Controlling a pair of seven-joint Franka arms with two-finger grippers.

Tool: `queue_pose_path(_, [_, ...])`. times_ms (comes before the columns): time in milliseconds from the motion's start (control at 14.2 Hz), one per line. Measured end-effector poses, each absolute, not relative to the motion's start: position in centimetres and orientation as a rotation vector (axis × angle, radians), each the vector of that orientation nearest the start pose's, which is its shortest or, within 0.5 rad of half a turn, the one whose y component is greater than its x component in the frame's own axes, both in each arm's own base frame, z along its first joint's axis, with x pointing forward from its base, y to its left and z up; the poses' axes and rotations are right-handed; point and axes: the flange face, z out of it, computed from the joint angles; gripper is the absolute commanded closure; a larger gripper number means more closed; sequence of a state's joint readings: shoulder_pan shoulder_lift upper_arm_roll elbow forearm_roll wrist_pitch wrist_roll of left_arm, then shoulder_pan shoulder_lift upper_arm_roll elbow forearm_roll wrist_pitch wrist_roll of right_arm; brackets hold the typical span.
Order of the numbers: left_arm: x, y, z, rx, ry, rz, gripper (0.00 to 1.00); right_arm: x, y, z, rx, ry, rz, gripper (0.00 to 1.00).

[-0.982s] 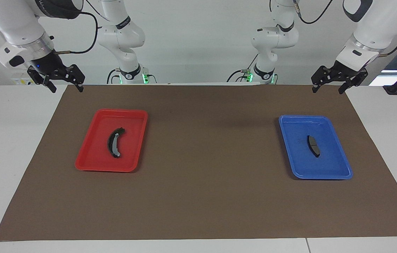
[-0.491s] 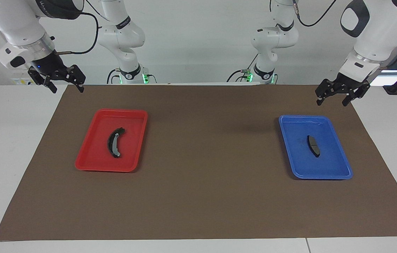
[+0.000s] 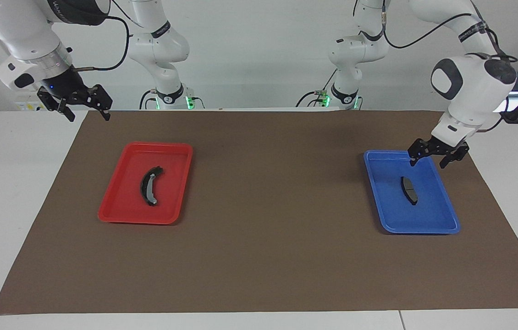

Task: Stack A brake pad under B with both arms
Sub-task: 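Grasp the brake pad in the blue tray with the left gripper and lift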

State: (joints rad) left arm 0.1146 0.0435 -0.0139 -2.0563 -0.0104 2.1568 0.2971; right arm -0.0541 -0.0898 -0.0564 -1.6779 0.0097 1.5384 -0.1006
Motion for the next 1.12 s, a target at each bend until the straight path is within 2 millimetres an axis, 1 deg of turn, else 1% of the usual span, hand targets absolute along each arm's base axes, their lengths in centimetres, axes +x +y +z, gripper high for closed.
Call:
queue_pose_path(70, [56.5, 6.2, 39.6, -3.126, 0.289, -0.081, 0.02, 51.9, -5.8, 62.0, -3.121, 0.015, 0.075, 0.01])
queue_pose_path(140, [56.7, 6.7, 37.6, -3.13, 0.281, -0.065, 0.02, 51.9, -5.8, 62.0, -3.121, 0.015, 0.075, 0.01])
queue_pose_path(281, [56.9, 7.1, 34.5, -3.134, 0.274, -0.042, 0.04, 51.9, -5.8, 61.9, -3.121, 0.015, 0.076, 0.01])
queue_pose_path(491, [56.9, 7.1, 31.5, -3.14, 0.275, -0.002, 0.1, 51.9, -5.8, 61.9, -3.121, 0.015, 0.076, 0.01])
queue_pose_path(632, [56.8, 7.1, 30.4, -3.144, 0.275, 0.025, 0.17, 51.9, -5.8, 61.9, -3.121, 0.015, 0.077, 0.01])
queue_pose_path(702, [56.8, 7.0, 30.1, -3.145, 0.275, 0.032, 0.18, 51.9, -5.8, 61.9, -3.12, 0.015, 0.078, 0.01])
queue_pose_path(772, [56.7, 7.0, 30.0, -3.146, 0.275, 0.039, 0.26, 51.9, -5.8, 61.8, -3.12, 0.015, 0.079, 0.01])
queue_pose_path(842, [56.5, 7.0, 29.8, -3.147, 0.275, 0.048, 0.45, 51.9, -5.8, 61.8, -3.12, 0.015, 0.079, 0.01])
queue_pose_path(912, [56.3, 7.0, 29.5, -3.148, 0.274, 0.059, 0.76, 51.9, -5.8, 61.8, -3.12, 0.015, 0.079, 0.01])
queue_pose_path(982, [56.2, 7.0, 29.4, -3.15, 0.271, 0.072, 0.91, 51.9, -5.8, 61.8, -3.12, 0.015, 0.079, 0.01])
queue_pose_path(1053, [56.2, 7.0, 29.7, -3.151, 0.269, 0.078, 0.99, 51.9, -5.8, 61.8, -3.12, 0.015, 0.079, 0.01])
queue_pose_path(1123, [56.1, 7.0, 30.0, -3.152, 0.268, 0.085, 0.99, 51.9, -5.8, 61.8, -3.12, 0.015, 0.079, 0.01])
